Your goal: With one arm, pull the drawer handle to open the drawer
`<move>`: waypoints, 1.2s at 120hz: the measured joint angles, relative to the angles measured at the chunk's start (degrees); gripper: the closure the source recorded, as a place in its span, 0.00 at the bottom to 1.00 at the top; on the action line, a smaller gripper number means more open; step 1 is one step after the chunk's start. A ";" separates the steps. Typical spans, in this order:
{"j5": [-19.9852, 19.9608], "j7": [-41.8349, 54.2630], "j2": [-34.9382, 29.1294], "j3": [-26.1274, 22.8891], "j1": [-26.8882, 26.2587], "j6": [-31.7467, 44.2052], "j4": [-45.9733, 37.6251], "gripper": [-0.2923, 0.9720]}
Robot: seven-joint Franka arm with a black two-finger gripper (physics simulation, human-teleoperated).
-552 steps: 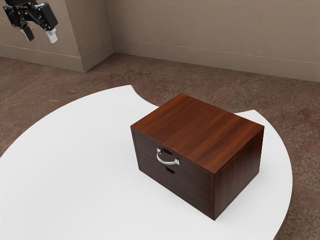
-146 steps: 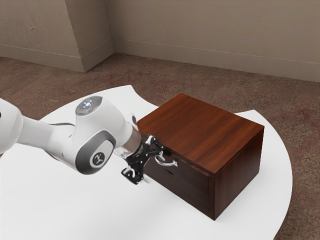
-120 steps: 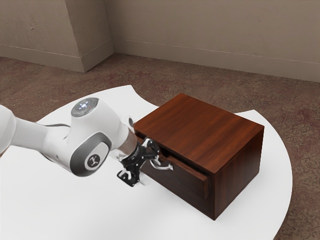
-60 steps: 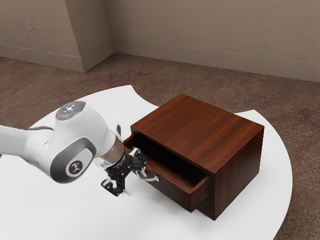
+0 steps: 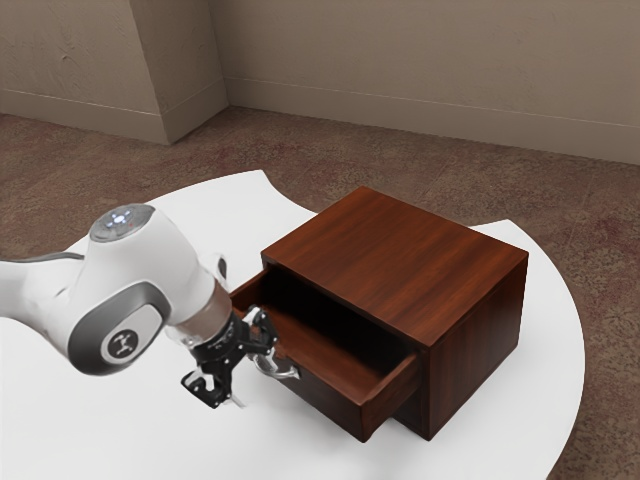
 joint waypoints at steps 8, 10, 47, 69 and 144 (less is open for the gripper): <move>0.07 -0.50 -1.20 0.00 -0.06 -1.75 -0.17 0.41; 0.06 -0.63 -1.52 -0.02 -0.05 -2.22 -0.21 0.41; -0.06 -2.83 -4.97 -0.09 -0.16 -8.15 -1.47 0.41; -0.25 -3.83 -7.24 -0.10 -0.29 -12.00 -1.55 0.41; -0.45 -6.95 -8.87 -0.18 -1.32 -17.54 -1.47 0.41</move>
